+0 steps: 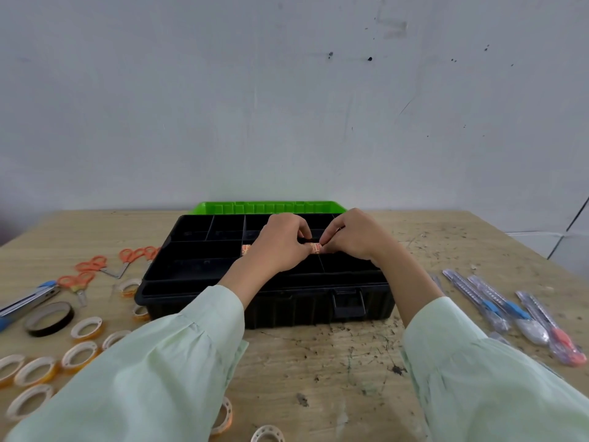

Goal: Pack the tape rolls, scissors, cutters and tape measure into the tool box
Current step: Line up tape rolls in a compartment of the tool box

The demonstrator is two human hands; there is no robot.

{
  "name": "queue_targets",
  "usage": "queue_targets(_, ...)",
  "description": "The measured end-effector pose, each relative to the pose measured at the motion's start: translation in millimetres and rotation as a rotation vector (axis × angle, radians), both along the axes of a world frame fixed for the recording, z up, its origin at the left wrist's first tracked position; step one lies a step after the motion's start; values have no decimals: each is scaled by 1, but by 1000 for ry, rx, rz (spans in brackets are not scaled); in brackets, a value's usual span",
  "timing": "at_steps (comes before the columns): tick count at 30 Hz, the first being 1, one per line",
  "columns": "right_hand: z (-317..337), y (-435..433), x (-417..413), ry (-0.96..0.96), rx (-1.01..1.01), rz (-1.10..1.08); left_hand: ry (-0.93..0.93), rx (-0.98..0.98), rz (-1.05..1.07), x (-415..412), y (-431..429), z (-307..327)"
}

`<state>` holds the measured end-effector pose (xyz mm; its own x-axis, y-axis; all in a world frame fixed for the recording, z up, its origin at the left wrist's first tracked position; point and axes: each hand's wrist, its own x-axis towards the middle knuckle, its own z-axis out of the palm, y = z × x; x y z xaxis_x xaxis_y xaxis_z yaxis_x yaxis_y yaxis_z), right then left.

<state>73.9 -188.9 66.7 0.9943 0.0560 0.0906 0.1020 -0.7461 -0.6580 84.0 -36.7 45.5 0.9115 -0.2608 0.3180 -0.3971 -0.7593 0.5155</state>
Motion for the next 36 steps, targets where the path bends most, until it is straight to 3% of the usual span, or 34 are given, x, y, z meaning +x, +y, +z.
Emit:
queue_targets(20,0,-1,-4,-45,-5,-47,-64,10,-16,-11,6,9)
queue_targets(25,-8,15,-23,-359,130,-172,-189,-144,17,-37,17,6)
queue_targets(28,-15,31,-52,-504,262,-105,-198,-196,10,-60,29,2)
queue_targets(31,-23,40,-86,-419,278,92,-120,-157,-44,-86,46,-3)
queue_targets(36,-45,45,-131,-18,99,409,18,6,-144,-129,78,-19)
